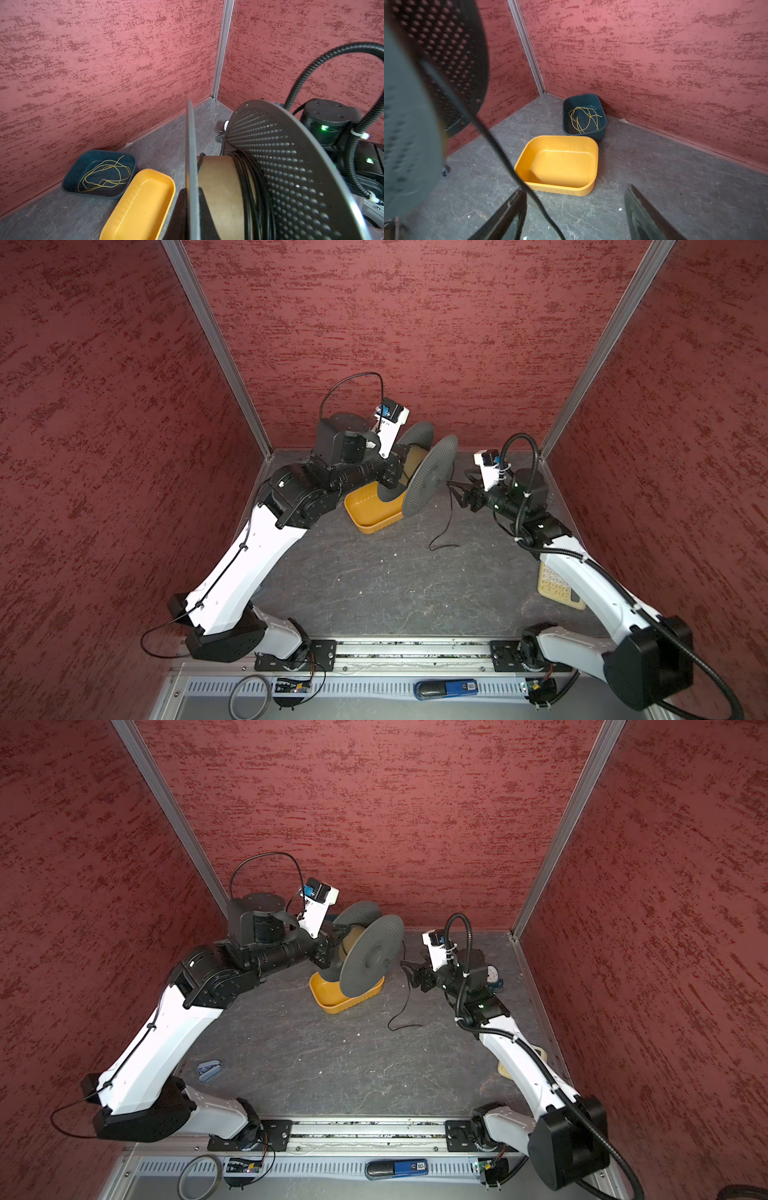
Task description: Wrap the cables
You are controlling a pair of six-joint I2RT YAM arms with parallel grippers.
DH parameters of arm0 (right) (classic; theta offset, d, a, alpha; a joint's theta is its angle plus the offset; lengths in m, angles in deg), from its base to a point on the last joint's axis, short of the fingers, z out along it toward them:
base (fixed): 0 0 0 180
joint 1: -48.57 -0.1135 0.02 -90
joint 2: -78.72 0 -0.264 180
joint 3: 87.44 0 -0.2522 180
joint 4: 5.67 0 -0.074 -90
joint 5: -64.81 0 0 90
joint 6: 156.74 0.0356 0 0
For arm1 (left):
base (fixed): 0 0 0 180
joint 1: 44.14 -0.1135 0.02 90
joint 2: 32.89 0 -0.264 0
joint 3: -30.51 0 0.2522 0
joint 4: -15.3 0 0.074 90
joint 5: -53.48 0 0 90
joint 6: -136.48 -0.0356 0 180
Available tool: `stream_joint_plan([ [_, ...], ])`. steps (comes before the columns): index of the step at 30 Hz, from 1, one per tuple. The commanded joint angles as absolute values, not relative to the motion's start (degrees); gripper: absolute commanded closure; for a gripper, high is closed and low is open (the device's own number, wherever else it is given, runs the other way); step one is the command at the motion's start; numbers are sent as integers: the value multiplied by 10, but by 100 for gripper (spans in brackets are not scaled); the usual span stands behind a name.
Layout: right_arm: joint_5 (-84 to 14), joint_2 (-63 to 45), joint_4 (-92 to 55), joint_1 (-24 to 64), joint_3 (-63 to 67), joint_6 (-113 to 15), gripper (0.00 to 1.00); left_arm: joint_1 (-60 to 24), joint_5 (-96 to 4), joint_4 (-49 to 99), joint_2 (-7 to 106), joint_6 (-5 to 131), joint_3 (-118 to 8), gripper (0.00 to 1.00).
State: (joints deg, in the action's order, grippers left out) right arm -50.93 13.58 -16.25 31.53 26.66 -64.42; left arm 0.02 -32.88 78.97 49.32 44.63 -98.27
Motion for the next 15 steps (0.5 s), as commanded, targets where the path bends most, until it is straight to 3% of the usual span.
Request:
stream_joint_plan([
  [1, -531, 186, -154, 315, 288, -625, 20, 1, -351, 710, 476, 462, -1011, 100],
  [7, -579, 217, -167, 315, 304, -613, 16, 1, -368, 693, 465, 470, -1014, 100],
  [15, -547, 180, -85, 315, 353, -573, 16, 1, -370, 669, 445, 475, -990, 100],
])
